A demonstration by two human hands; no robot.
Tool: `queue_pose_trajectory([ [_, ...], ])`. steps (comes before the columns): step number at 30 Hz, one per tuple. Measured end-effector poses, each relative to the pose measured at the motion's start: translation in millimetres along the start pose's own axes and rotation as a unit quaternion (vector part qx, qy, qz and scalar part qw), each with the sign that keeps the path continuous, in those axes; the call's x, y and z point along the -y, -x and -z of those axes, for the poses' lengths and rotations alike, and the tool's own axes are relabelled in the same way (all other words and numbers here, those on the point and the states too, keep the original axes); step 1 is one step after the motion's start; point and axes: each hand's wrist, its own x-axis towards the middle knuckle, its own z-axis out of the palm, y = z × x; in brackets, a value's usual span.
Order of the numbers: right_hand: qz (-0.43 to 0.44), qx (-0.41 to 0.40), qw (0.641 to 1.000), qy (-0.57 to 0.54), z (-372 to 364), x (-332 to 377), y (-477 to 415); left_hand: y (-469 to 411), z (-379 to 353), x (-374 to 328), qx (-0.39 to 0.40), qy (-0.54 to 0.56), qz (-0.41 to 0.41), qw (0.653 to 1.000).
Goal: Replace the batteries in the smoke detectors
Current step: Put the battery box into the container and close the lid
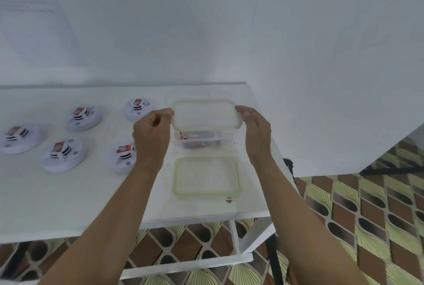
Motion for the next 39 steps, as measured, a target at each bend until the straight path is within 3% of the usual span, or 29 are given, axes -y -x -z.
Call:
queue_pose_trajectory([
  [9,0.025,0.117,0.963,0.242,-3.8,-29.7,-22.2,-13.8,-22.8,36.4,0.075,-0.170,0.002,0.983],
  [16,0.008,0.197,0.952,0.234,-4.6,-28.7,-25.5,-17.2,-15.6,39.4,0.100,-0.198,-0.003,0.975],
  [24,-0.111,0.225,0.940,0.231,-19.9,-25.2,-37.2,-28.8,-14.9,40.7,0.154,-0.195,0.074,0.966],
  [28,-0.169,0.186,0.951,0.177,-30.9,-20.3,-46.1,-27.4,-18.2,46.3,0.245,-0.192,0.116,0.943],
  [31,-0.223,0.150,0.956,0.118,-38.1,-25.0,-48.2,-21.0,-23.1,49.9,0.238,-0.189,0.099,0.947],
  [39,-0.205,0.126,0.962,0.128,-45.9,-40.1,-51.5,-25.7,-27.9,60.8,0.226,-0.209,0.081,0.948],
])
